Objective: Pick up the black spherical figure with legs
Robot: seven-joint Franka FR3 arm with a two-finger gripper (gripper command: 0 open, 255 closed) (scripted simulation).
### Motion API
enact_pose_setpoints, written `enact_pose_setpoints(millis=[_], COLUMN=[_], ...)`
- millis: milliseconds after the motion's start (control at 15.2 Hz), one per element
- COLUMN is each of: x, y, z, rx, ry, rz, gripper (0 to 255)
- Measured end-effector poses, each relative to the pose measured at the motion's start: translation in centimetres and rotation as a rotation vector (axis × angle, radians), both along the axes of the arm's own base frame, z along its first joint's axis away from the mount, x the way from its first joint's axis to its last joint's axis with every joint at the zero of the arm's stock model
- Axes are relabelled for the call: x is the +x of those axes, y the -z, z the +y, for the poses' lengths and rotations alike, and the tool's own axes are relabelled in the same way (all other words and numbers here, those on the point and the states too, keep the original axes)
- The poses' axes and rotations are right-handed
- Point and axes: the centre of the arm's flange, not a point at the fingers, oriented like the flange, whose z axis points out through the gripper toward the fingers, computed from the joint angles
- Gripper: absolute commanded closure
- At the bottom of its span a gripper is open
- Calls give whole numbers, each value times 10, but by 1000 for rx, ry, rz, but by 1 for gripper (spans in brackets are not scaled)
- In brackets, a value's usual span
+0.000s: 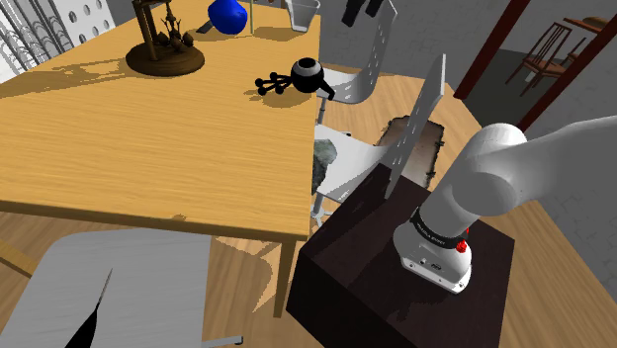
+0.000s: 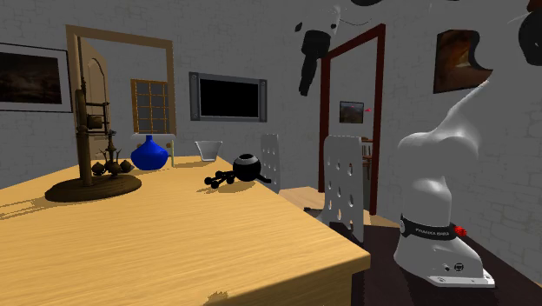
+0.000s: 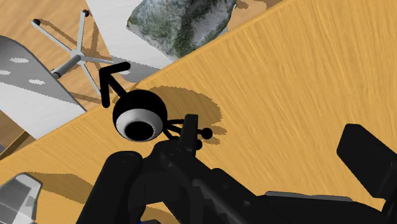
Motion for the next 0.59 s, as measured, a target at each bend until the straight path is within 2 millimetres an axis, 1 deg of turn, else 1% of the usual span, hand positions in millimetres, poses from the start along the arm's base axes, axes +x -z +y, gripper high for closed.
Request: enact_pose_setpoints(millis=[66,132,198,264,594], x=[0,5,12,21,76], y=[0,2,8,11,40], z=[0,-4,-12,-20,-53], rx=[0,-3,-8,-14,-50], ry=[0,-14,-37,-66,-226], rz=[0,7,19,33,110], gripper=[0,0,0,0,0])
